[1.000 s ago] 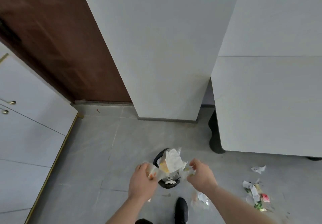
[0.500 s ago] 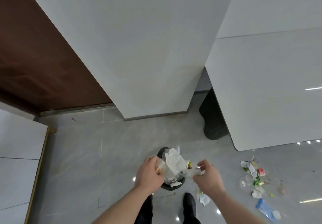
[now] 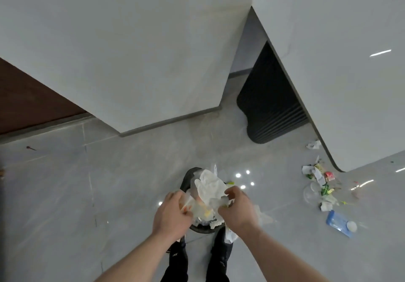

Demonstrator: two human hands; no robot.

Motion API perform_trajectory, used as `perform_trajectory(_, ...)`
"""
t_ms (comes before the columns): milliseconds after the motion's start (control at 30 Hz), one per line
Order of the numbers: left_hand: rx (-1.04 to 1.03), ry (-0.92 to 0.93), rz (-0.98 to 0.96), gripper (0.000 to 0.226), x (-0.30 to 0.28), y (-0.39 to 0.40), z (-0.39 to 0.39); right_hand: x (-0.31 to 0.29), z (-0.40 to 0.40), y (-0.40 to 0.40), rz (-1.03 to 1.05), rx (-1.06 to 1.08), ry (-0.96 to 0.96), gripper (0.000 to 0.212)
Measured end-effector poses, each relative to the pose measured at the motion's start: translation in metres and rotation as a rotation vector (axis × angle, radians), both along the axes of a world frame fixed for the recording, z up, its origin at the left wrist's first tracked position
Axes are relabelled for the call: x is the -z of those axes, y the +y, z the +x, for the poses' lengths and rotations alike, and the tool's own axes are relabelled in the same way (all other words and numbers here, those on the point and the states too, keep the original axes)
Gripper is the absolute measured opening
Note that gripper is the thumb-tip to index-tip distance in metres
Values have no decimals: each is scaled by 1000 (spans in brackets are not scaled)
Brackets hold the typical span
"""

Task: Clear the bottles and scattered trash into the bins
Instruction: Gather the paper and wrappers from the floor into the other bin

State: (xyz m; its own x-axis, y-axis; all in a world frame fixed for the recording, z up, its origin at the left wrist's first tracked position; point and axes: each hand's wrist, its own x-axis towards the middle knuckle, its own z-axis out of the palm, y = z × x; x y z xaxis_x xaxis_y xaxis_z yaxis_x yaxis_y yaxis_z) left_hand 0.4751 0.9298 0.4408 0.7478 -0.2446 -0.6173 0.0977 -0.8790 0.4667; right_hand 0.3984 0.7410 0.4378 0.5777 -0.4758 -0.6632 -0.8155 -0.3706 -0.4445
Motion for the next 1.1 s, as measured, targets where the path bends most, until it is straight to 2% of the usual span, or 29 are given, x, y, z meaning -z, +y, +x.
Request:
perform_trajectory(133,37,8,26,29,74,-11,2,74,2,3,-26,-4,37,29)
perform_trajectory(267,-91,88,41,22,134,-25,-1,133,0,7,-26,9,47,33)
perform_trajectory(333,-156,111,45,25,159,-31,-3,155,2,9,-13,45,47,35)
perform_trajectory(467,-257,178,-17,74,204,-40,-7,186,7,16,8,132,2,48)
perform_trajectory(533,-220,200,-10,83,222,-40,-11,195,5,20,17,110,8,54)
perform_trajectory(800,-187,292,-72,76,250,-37,-22,216,-17,27,-6,-79,63,52)
perform_trajectory(967,-94,251,-35,70,280,-44,-27,254,-11,31,-44,4,68,38)
perform_trajectory(1100,-132,383,-34,79,312,-35,-27,272,-9,36,-55,25,122,26)
